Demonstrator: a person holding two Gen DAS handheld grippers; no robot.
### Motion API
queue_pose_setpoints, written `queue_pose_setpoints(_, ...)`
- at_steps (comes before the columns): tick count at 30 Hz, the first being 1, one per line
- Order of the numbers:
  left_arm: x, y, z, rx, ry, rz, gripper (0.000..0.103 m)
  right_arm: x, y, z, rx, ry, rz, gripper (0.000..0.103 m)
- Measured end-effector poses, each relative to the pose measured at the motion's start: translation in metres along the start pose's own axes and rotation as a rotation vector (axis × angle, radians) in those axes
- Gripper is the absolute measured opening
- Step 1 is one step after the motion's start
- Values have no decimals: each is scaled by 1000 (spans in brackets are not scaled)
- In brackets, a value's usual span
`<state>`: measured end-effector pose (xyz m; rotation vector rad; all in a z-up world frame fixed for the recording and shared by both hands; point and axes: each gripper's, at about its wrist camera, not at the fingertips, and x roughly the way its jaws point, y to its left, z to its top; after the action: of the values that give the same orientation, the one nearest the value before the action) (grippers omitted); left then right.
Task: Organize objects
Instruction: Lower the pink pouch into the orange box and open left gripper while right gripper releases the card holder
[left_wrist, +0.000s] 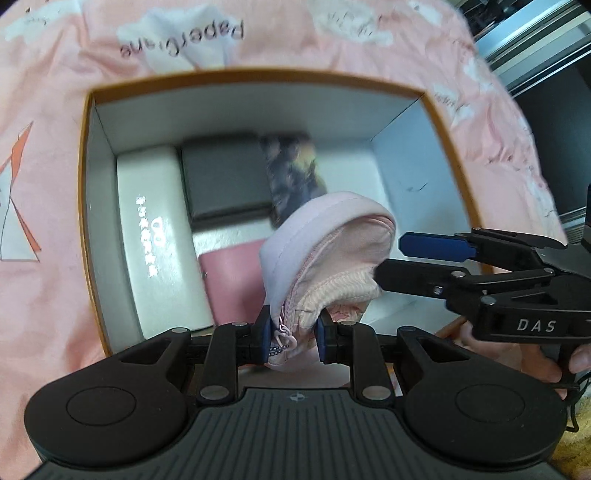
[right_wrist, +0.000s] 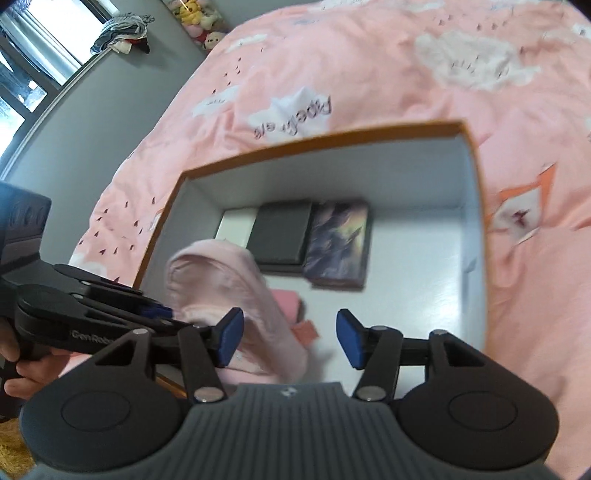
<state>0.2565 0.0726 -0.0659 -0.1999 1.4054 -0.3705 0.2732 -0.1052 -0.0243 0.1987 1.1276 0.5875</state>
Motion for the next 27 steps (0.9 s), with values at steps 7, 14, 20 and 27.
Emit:
queue_pose_setpoints(7,17,16,-6,-39,68,28,32,34,-20,1,165,68,96,58)
queue_pose_setpoints(14,13,22,-11,-46,1,31,36,55,-29,-5,255,125,124,45)
queue_pose_setpoints(20,1,26,-11,-39,-65,44,42,61,-35,-10,319,201,165,13)
queue_pose_setpoints(27,16,25,-7,-11,-98,115,35,62,-25,-12,266,211,120,13)
